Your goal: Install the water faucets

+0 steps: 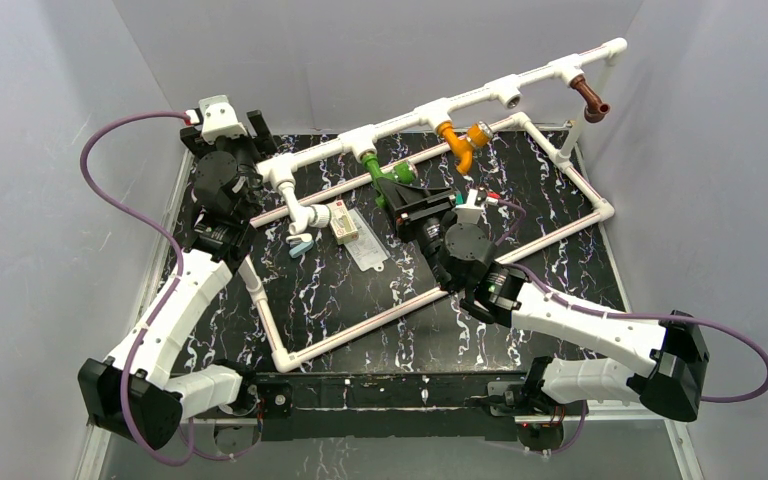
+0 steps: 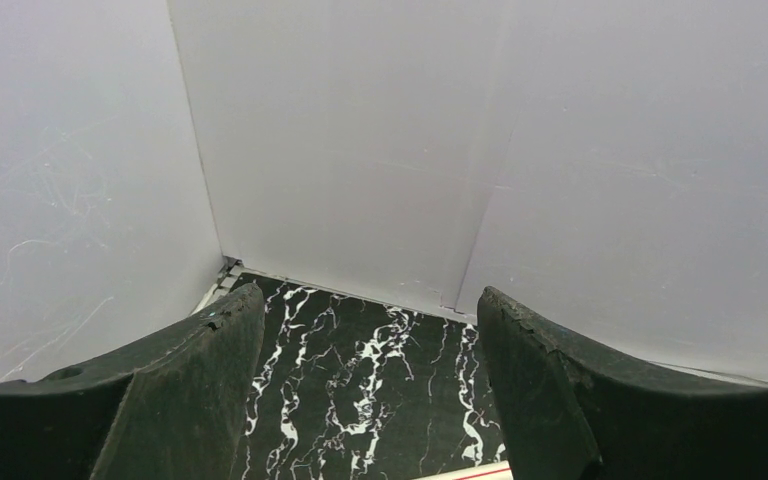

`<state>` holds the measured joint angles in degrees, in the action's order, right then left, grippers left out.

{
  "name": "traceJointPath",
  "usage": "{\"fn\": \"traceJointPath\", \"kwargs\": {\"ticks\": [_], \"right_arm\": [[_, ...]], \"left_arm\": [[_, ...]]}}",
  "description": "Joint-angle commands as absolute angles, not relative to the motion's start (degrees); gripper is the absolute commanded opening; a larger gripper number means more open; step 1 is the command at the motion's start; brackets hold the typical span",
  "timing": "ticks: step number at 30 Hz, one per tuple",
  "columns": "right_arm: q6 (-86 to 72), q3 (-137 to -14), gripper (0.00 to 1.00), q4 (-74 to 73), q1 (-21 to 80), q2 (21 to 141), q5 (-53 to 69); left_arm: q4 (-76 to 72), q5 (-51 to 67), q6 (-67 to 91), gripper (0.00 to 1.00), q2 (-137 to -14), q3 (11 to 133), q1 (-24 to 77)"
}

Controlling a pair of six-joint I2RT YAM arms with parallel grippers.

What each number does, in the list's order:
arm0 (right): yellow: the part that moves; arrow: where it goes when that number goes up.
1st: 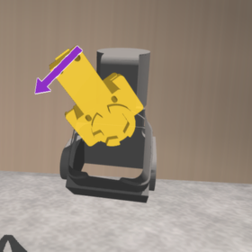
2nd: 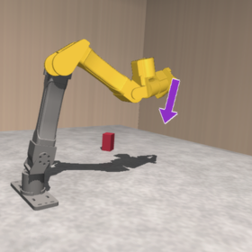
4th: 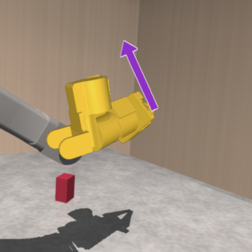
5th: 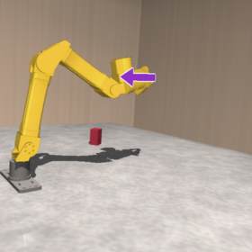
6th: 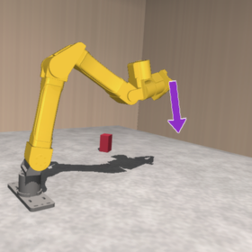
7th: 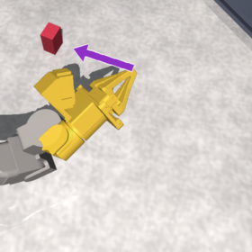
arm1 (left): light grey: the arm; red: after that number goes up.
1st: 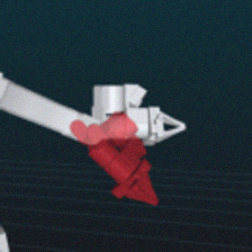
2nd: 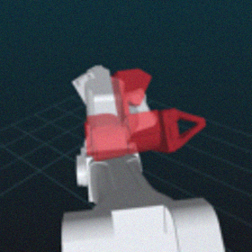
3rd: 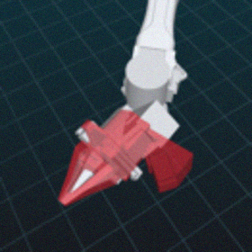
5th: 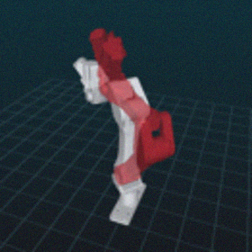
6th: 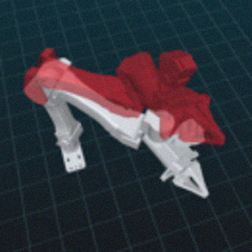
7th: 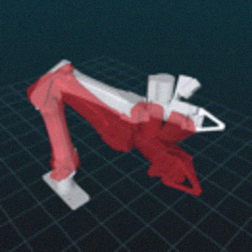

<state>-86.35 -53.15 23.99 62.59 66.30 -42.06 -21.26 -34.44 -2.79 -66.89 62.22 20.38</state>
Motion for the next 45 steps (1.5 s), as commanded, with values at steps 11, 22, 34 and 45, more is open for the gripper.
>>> {"fn": "traceJointPath", "kwargs": {"ticks": [11, 22, 34, 45], "right_arm": [[-84.48, -50.98, 0.51, 30.63, 62.1, 66.12, -43.52], [-75.89, -49.54, 0.7, 33.67, 62.14, 64.42, -41.38], [-49.17, -44.58, 0.85, 31.38, 62.12, 52.85, -34.86], [-5.37, -48.48, 0.88, 13.87, 62.09, 41.36, -29.35]], "left_arm": [[-1.81, -33.84, -2.9, 0.75, -69.87, 54.78, 21.09], [-1.82, -33.83, -2.99, 0.75, -69.96, 54.84, 21.1], [-1.93, -34.07, -3.16, 0.75, -69.96, 54.58, 21.09], [-1.92, -33.96, -3.17, 0.75, -70.22, 54.69, 21.09]]}}
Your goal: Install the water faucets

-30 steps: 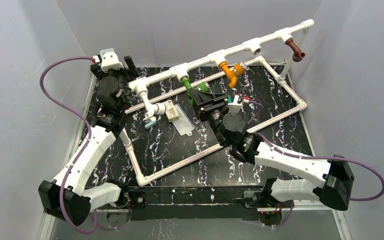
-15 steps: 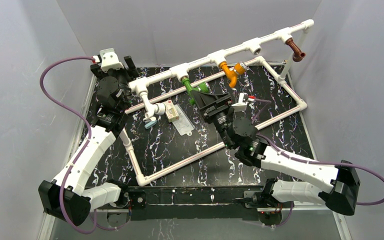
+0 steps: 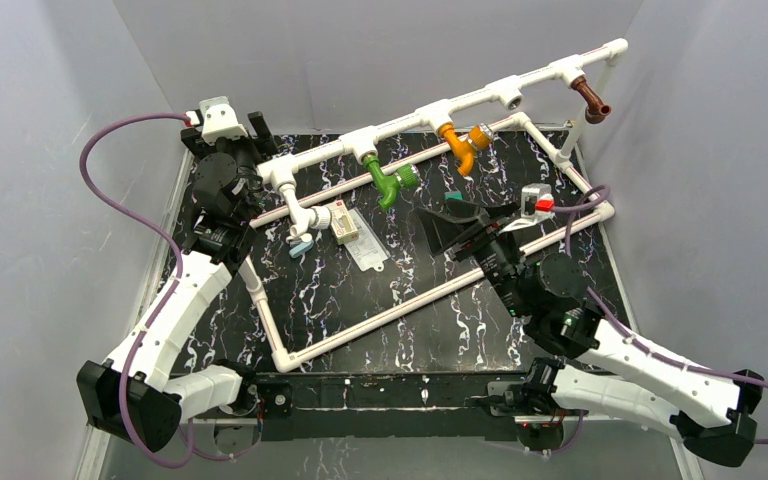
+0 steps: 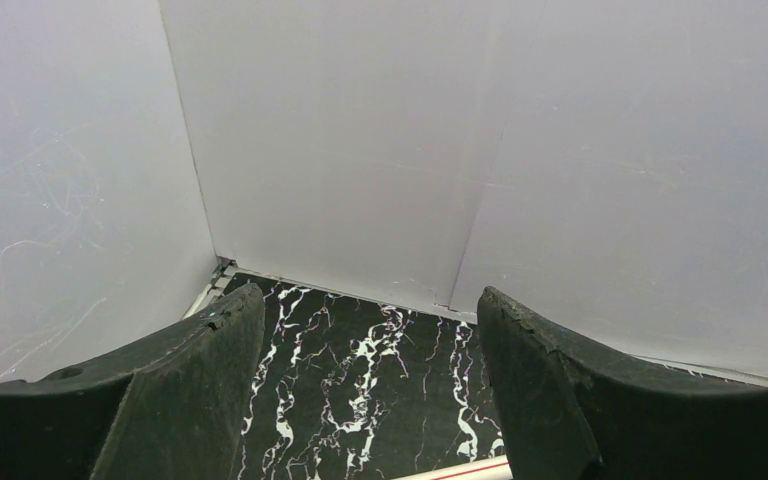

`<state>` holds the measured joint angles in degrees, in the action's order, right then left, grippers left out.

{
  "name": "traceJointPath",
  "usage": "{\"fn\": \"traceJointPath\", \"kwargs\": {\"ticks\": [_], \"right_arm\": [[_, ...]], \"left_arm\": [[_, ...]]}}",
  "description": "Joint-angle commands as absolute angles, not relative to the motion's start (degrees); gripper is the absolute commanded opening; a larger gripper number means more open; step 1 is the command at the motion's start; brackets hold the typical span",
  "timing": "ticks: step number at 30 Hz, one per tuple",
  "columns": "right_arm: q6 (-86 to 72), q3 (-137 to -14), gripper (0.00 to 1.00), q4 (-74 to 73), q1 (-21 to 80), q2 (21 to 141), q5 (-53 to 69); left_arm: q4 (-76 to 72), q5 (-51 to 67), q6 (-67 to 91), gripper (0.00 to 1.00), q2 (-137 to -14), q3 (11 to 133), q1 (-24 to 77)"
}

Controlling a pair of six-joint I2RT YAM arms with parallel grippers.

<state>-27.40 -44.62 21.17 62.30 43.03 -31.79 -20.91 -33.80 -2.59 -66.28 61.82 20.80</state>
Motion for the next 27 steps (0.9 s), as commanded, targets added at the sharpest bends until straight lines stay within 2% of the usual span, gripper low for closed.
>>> {"fn": "traceJointPath", "kwargs": {"ticks": [1, 11, 15, 27], "right_arm": [[-1.54, -49.2, 0.88, 12.75, 62.12, 41.05, -28.88], [40.21, -50.93, 0.88, 8.15, 62.07, 39.54, -20.69], [56.82, -49.69, 0.84, 8.13, 62.12, 41.66, -19.28], [84.73, -49.02, 0.84, 17.82, 62.22, 50.35, -17.17]], "left_arm": [[-1.89, -33.88, -3.16, 0.75, -70.22, 54.67, 21.09], [-1.94, -33.6, -3.08, 0.75, -70.55, 54.63, 21.09], [-1.85, -33.48, -2.94, 0.75, -70.8, 54.76, 21.12], [-1.98, -33.38, -2.99, 0.76, -70.4, 54.57, 21.09]]}}
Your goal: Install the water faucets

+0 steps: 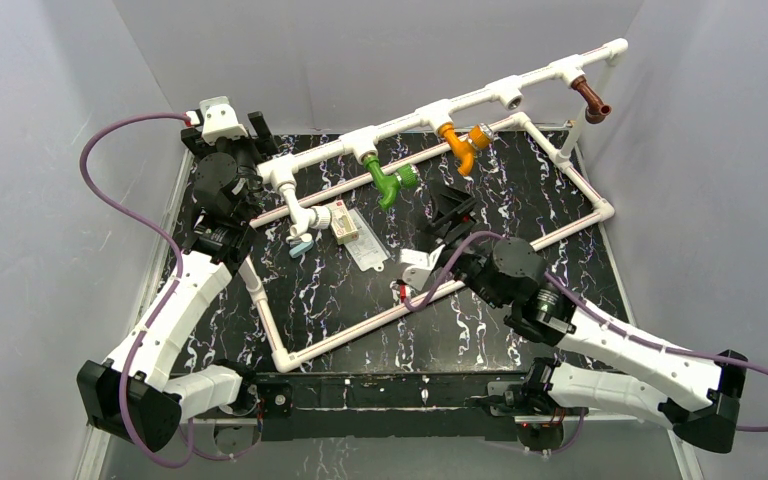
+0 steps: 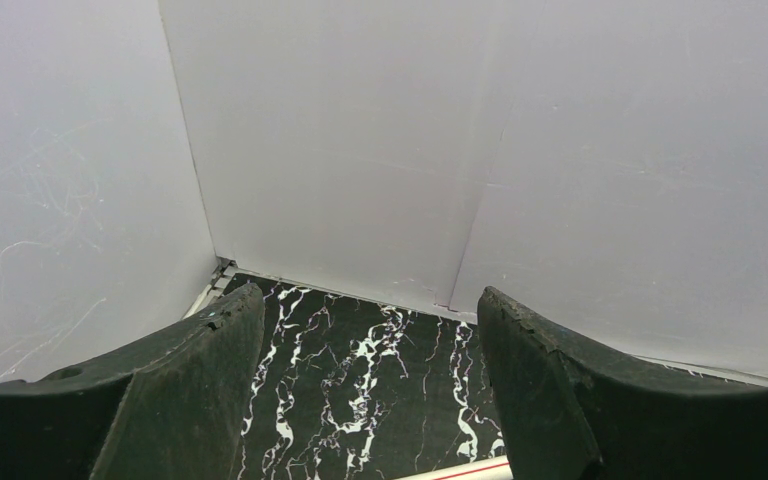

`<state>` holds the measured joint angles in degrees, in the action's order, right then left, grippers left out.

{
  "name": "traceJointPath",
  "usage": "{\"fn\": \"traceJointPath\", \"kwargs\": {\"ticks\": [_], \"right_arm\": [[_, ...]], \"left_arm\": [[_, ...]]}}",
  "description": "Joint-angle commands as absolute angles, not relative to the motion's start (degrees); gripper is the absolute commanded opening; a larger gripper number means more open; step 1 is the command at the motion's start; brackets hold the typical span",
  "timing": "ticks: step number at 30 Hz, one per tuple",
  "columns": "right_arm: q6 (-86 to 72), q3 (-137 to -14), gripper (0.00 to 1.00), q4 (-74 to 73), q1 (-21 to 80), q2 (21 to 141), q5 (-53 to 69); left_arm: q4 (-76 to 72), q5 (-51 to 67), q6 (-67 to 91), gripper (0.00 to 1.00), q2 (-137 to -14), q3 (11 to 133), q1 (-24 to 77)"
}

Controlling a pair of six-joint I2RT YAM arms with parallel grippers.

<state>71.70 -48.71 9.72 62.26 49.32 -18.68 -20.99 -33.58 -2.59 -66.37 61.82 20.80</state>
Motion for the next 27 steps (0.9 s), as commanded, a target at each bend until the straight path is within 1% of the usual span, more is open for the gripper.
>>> {"fn": "traceJointPath", "kwargs": {"ticks": [1, 6, 14, 17, 22, 27], "right_arm": [[86.76, -48.85, 0.84, 19.28, 62.28, 50.82, -16.79], [93.69, -49.08, 0.86, 23.5, 62.43, 53.74, -15.54], [95.1, -52.08, 0.86, 21.51, 62.5, 58.31, -14.17], [95.69, -52.25, 0.86, 23.27, 62.45, 59.4, -13.89], [96.1, -53.12, 0.83, 24.37, 62.46, 61.18, -13.93], [95.75, -54.18, 0.76, 25.05, 62.55, 62.91, -14.06]], "left_arm": [[-1.97, -33.35, -2.94, 0.76, -70.4, 54.58, 21.09], [-1.99, -33.35, -3.07, 0.76, -70.4, 54.6, 21.09], [-1.88, -33.34, -3.25, 0.76, -70.31, 54.67, 21.09], [-1.84, -33.28, -3.25, 0.76, -70.31, 54.65, 21.09], [-1.83, -33.0, -3.16, 0.76, -70.4, 54.75, 21.09], [-1.84, -32.99, -3.18, 0.76, -70.23, 54.71, 21.09]]}}
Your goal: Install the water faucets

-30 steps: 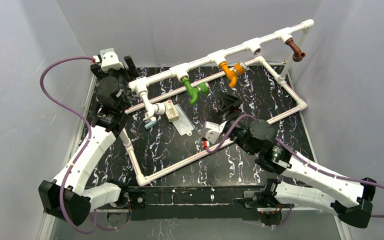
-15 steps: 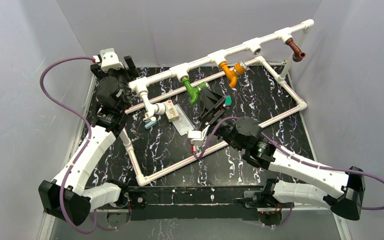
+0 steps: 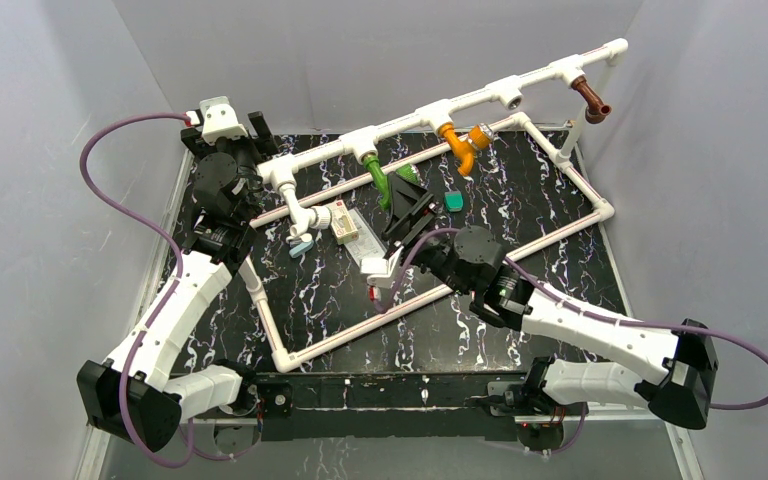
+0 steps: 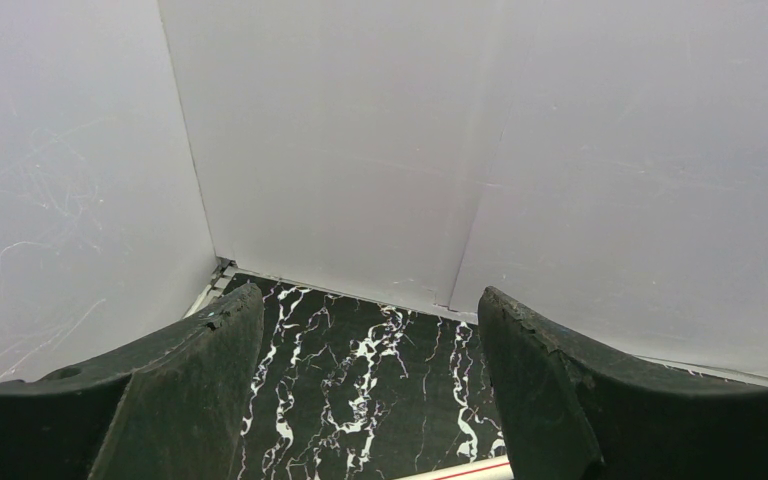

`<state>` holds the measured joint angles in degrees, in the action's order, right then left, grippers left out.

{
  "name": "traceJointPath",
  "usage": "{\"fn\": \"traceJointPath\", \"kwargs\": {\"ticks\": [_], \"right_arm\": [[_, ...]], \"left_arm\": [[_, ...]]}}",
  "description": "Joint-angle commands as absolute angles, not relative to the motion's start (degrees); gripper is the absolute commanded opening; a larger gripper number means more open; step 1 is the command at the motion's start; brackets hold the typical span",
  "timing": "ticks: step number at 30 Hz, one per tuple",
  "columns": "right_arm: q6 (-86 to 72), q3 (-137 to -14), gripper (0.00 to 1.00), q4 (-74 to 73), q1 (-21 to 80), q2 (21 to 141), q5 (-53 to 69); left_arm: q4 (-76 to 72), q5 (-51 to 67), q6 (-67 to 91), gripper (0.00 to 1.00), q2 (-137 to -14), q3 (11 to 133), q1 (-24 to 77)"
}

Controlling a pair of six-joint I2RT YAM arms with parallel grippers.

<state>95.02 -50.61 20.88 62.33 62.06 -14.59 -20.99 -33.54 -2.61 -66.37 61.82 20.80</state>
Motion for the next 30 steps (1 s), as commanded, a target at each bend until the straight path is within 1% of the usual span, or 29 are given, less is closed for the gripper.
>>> {"fn": "traceJointPath", "kwargs": {"ticks": [1, 6, 14, 21, 23, 24, 25, 26, 30], "right_arm": [[95.49, -54.56, 0.75, 24.75, 62.51, 63.3, -14.06], [95.35, -55.47, 0.68, 25.58, 62.49, 64.8, -14.21], [94.3, -55.65, 0.46, 26.9, 62.46, 66.43, -15.81], [91.97, -55.32, 0.33, 27.73, 62.49, 66.53, -16.95], [90.62, -55.43, 0.22, 27.7, 62.48, 66.57, -17.32], [89.85, -55.49, 0.12, 27.64, 62.45, 66.61, -17.37], [89.1, -55.46, 0.05, 27.54, 62.47, 66.66, -17.63], [88.16, -55.47, 0.01, 27.67, 62.49, 66.68, -17.84], [82.41, -56.24, 0.01, 28.48, 62.47, 67.1, -17.97]], "left_arm": [[-1.84, -33.01, -3.19, 0.76, -70.22, 54.71, 21.09], [-1.84, -33.02, -3.16, 0.76, -70.22, 54.67, 21.09], [-1.82, -33.02, -3.19, 0.76, -70.03, 54.75, 21.09], [-1.82, -32.92, -3.17, 0.76, -69.96, 54.68, 21.09], [-1.78, -32.91, -3.16, 0.76, -69.96, 54.61, 21.09], [-1.77, -32.91, -3.16, 0.76, -69.96, 54.66, 21.09], [-1.84, -32.95, -3.16, 0.76, -69.96, 54.67, 21.09], [-1.82, -32.89, -3.16, 0.76, -69.96, 54.65, 21.09], [-1.84, -32.96, -3.23, 0.76, -69.96, 54.67, 21.09]]}}
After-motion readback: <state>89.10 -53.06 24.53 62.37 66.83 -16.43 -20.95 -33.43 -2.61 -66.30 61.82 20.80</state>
